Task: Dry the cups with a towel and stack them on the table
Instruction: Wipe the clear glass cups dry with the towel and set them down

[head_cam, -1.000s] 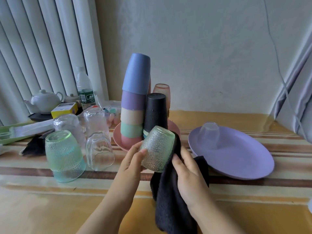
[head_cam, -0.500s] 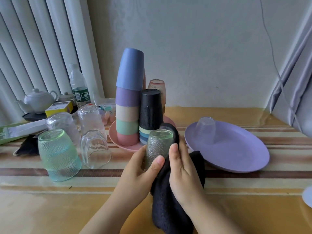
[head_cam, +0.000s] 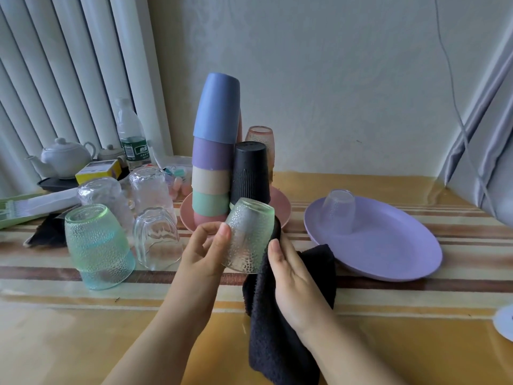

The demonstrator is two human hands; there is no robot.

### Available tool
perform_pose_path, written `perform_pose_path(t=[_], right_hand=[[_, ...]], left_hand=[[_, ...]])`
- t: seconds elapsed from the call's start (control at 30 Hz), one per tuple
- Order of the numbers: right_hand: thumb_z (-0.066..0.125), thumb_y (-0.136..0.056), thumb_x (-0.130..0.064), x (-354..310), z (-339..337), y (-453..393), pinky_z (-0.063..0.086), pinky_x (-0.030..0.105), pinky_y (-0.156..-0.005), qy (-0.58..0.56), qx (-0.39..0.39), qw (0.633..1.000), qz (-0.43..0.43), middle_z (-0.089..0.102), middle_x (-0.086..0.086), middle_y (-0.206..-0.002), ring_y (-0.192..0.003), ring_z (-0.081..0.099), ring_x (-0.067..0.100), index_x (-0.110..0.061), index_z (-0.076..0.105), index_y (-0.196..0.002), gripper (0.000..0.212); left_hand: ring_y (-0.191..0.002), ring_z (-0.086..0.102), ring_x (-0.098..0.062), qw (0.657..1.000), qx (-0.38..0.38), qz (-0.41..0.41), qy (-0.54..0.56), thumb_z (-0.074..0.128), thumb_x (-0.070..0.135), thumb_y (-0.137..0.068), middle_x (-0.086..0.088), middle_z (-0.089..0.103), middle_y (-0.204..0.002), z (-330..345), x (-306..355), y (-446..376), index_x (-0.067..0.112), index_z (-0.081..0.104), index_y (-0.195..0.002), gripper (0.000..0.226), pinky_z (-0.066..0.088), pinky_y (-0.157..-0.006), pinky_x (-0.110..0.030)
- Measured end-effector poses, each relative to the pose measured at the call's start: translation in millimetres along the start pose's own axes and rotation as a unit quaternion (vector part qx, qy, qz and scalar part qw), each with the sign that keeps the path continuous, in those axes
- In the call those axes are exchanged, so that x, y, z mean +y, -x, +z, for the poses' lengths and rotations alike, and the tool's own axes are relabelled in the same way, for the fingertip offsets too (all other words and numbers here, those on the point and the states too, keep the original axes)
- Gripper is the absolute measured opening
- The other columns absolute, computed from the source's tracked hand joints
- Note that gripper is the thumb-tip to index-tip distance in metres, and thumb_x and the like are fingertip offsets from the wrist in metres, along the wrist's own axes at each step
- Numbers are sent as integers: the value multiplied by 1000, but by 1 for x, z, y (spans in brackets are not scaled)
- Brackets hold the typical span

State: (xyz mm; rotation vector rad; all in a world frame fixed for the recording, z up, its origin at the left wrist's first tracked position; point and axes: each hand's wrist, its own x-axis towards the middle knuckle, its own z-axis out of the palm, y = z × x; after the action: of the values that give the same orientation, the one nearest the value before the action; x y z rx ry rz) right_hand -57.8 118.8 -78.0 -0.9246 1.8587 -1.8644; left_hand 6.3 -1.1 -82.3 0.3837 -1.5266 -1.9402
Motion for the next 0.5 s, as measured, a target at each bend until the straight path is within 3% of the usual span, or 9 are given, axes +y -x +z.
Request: perform_pose_path(t=[0.07, 0.2, 0.27, 0.37, 0.5], right_hand=[[33, -87, -48, 3, -1, -1, 21, -4, -98, 6, 6, 1000, -15, 36, -45, -127, -121, 29, -28, -49, 32, -130, 44], [34, -92, -44, 10, -1, -3, 21, 4, -107, 45, 7, 998, -35, 35, -36, -138, -126, 27, -24, -41, 30, -140, 49], [35, -98, -35, 13, 1, -3, 21, 10, -111, 62, 0, 997, -52, 34, -31, -143, -130, 25, -19, -36, 29, -145, 47], [36, -100, -27, 15, 5, -2, 21, 9, -110, 75, -2, 994, -74, 33, -26, -146, -133, 25, -15, -34, 26, -146, 47], [32, -90, -41, 5, 0, -2, 24, -4, -94, 42, 45, 996, -69, 37, -39, -128, -118, 31, -29, -47, 30, -129, 39]], left_hand=[[-80, 57, -12, 997, 23, 55, -57, 58, 50, -80, 1, 66, -85, 2, -2, 1, 20, 62, -91, 32, 47, -73, -21], [-82, 62, 0, 983, 57, 111, -133, 47, 49, -81, 14, 70, -86, 3, -5, 4, 35, 61, -94, 24, 46, -73, -14], [-93, 61, 11, 983, 31, 98, -151, 49, 52, -78, 26, 68, -98, 4, -3, 5, 40, 58, -106, 32, 45, -77, -6], [-104, 61, 8, 983, -9, 88, -160, 59, 51, -74, 25, 68, -108, 3, -5, 4, 31, 55, -123, 54, 45, -84, -7], [-108, 62, 4, 980, -105, 64, -158, 56, 41, -81, 20, 70, -112, 6, -4, 9, 26, 58, -123, 45, 45, -84, -8]])
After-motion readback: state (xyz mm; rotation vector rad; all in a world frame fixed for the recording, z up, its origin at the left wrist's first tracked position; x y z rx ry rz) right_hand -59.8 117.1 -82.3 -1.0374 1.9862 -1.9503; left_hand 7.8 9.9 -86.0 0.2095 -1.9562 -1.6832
